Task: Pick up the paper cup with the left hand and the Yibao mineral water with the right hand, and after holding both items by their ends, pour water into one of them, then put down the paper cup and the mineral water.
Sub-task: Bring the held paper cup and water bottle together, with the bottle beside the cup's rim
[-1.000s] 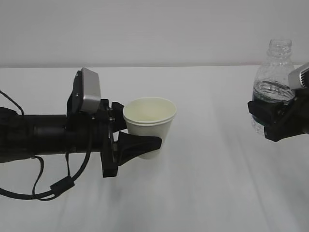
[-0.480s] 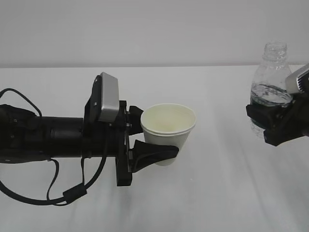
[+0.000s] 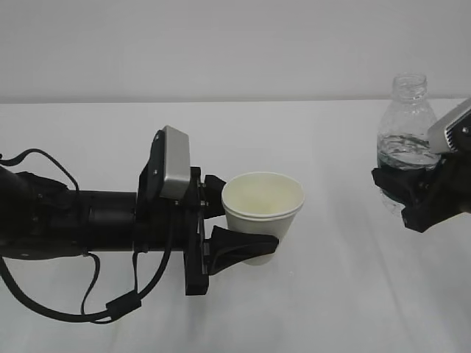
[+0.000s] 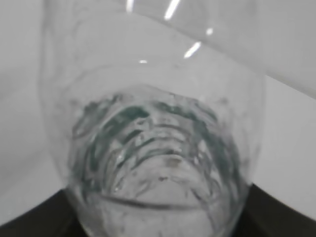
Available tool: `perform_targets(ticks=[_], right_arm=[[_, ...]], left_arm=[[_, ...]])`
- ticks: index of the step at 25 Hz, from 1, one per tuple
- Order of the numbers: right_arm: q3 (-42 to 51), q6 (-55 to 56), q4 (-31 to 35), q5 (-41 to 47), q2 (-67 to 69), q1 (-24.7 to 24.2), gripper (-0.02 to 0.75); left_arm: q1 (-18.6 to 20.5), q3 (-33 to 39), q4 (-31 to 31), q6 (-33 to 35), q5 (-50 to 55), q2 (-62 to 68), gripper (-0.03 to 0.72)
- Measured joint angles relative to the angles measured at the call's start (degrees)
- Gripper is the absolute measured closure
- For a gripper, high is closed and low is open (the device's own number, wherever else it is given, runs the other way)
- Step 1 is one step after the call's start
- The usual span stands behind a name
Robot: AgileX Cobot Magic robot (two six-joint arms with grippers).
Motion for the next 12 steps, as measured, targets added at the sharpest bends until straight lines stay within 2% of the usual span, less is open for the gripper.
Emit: perform_targets(ticks=[12], right_arm=[[-2.6,-0.2,-5.5,3.2,0.0,0.0,0.303]], left_arm=[[0.0,-2.5,-0.1,0.4,-0.1,0.0,0.268]])
